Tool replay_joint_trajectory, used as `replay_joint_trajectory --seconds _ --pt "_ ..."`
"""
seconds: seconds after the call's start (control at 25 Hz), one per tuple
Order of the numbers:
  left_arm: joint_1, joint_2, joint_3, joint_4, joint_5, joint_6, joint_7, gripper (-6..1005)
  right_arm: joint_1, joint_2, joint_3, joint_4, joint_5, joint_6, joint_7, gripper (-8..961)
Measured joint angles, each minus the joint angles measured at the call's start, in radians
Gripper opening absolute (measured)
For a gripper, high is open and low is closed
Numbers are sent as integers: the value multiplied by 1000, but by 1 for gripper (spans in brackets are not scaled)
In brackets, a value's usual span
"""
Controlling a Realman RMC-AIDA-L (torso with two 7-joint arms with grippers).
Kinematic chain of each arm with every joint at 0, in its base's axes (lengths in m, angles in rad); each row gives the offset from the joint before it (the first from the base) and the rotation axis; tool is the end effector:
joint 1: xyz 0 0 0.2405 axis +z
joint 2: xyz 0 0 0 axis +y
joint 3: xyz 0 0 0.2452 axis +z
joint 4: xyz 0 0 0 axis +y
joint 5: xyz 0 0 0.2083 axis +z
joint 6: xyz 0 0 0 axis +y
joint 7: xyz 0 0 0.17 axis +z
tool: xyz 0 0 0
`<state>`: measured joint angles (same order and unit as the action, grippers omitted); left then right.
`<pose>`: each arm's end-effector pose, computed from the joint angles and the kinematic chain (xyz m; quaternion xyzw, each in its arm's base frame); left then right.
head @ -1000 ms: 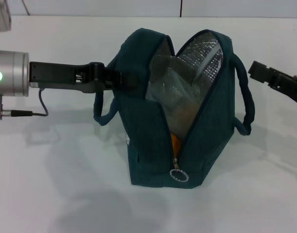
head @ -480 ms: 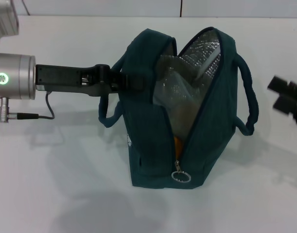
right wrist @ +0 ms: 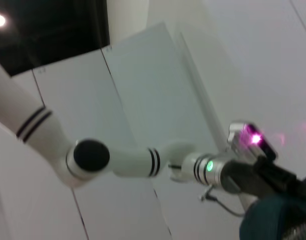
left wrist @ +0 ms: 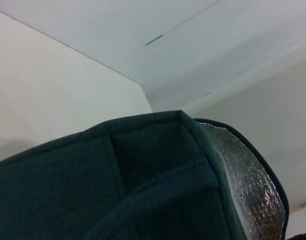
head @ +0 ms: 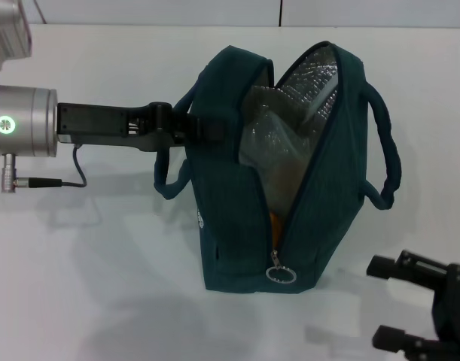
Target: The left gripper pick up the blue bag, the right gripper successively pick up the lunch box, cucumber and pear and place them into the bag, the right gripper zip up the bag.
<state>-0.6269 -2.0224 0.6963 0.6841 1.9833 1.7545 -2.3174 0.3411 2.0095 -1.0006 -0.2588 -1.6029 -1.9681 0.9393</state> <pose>-0.1997 0.3373 0.0082 0.7972 0.5414 0.2578 0.0702 0.2447 0.2048 -0.0267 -0.8844 0.1495 0.4421 0.0025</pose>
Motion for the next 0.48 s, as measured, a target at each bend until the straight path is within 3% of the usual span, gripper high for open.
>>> replay_joint_trajectory --seconds 0.12,0.48 --pt "1 -1 1 0 0 0 0 80 12 2 -11 79 0 116 -61 811" --pt "-2 -6 2 0 0 2 0 80 103 18 -63 134 4 240 -72 811"
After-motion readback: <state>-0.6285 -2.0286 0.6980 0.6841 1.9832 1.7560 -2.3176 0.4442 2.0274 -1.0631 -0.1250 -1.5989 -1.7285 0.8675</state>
